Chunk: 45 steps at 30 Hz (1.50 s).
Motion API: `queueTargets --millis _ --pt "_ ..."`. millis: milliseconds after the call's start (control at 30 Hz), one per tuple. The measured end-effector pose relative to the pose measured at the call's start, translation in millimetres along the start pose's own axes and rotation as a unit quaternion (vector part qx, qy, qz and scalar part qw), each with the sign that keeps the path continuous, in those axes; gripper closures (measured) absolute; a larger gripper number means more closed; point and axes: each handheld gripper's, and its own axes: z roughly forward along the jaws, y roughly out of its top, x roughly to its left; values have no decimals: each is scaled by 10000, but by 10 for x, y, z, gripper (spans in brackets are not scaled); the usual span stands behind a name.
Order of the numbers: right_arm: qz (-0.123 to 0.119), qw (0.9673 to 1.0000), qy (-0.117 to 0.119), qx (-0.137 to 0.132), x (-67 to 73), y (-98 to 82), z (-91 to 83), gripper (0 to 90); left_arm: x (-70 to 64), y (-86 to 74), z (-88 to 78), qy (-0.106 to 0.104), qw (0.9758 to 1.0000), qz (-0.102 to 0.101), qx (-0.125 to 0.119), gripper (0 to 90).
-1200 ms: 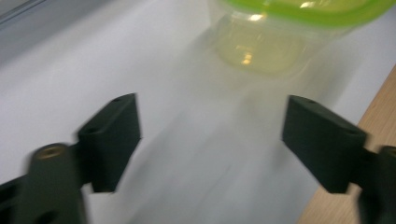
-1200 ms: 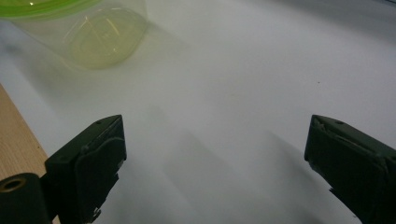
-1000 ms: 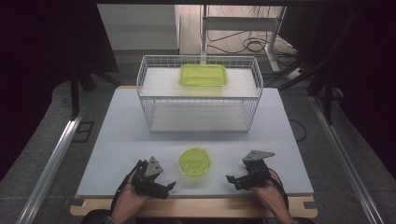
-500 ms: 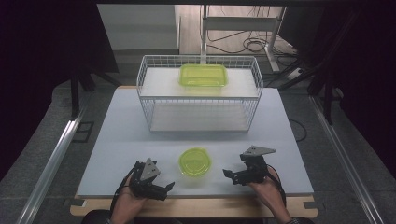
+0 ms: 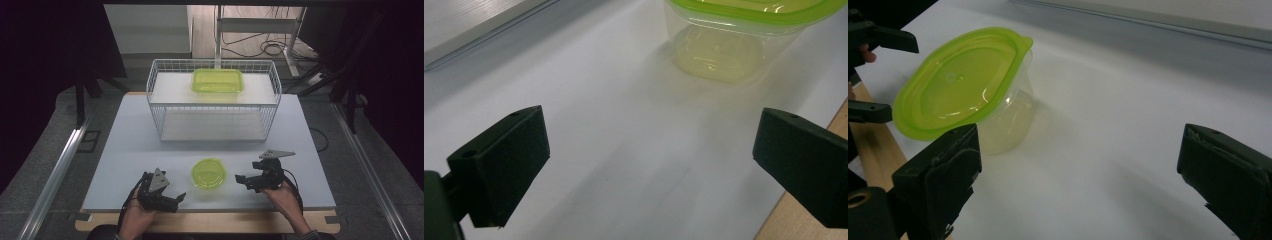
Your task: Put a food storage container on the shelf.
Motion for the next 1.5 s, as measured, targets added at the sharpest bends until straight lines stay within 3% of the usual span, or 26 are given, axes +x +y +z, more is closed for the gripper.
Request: queueTargets --millis 233,533,767,867,1000,1167,1400,1500 --pt "180 9996 -1 214 -14 90 78 61 -16 5 11 29 10000 75 20 15" --pt "500 9977 432 142 12 320 148 236 -2 1 7 76 9999 65 25 14" --pt "595 9940 815 426 47 403 350 368 -5 0 8 79 9999 86 42 15" --pt "786 9903 998 558 9 422 433 420 -3 1 8 85 9999 107 64 15" --pt "1132 9818 1355 700 -72 443 521 528 -4 -1 15 86 9999 104 80 15" --pt "1281 9762 1537 836 -106 444 593 628 -8 -1 19 86 9998 142 121 16" --pt "1586 9637 1863 1063 -134 459 633 801 -19 2 24 93 9997 183 132 16" --pt "1604 9628 1881 1093 -131 467 625 806 -19 2 22 95 9997 187 132 16"
